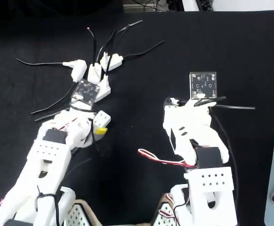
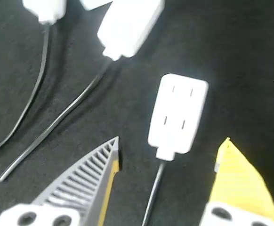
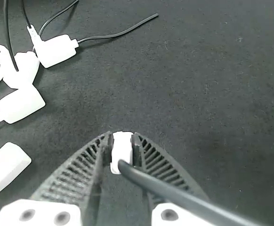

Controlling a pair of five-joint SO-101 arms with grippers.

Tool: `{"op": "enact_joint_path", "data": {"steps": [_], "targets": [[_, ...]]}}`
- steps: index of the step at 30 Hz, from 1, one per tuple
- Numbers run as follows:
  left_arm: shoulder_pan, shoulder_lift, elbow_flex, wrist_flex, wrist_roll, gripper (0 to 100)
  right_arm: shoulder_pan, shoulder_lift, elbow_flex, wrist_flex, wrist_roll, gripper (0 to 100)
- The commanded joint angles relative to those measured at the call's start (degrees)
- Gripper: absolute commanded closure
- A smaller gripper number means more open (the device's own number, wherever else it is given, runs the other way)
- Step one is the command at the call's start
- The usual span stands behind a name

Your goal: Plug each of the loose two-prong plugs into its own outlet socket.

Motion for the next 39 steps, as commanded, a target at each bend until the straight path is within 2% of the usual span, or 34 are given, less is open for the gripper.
{"op": "enact_joint_path", "data": {"steps": [1,7,12,18,22,24,32,34,36,39], "targets": [[2.86,4.22,-3.82,-4.92,0.00,68,-0.62,0.40,0.31,-1.23,-0.09,98.5],[3.12,18.64,-12.35,-4.84,0.26,68,-0.62,0.40,0.48,-1.32,-0.09,98.5],[4.35,26.73,-15.78,-4.84,-0.18,80,-0.62,0.40,0.48,-1.32,-0.09,98.5],[7.78,29.27,-15.34,-4.84,-5.45,88,-0.62,0.40,0.48,-1.32,-0.09,98.5],[8.48,27.08,-13.05,-4.66,-5.63,94,-0.53,0.40,0.48,-1.32,-0.09,98.5],[8.48,24.79,-11.82,-2.02,-5.63,96,-0.53,0.40,0.48,-1.32,-0.09,98.5],[10.33,12.75,-10.24,12.75,-5.36,95,-0.62,0.40,0.66,-1.32,-0.09,98.5],[9.98,10.81,-10.15,14.07,-5.27,91,-0.62,0.40,0.66,-1.32,-0.09,98.5],[8.84,8.70,-9.27,15.38,-5.19,82,-0.88,0.40,0.66,-1.32,-0.09,98.5],[5.76,5.01,-9.01,15.56,-0.44,73,-3.34,0.40,0.84,-0.97,-0.09,98.5]]}}
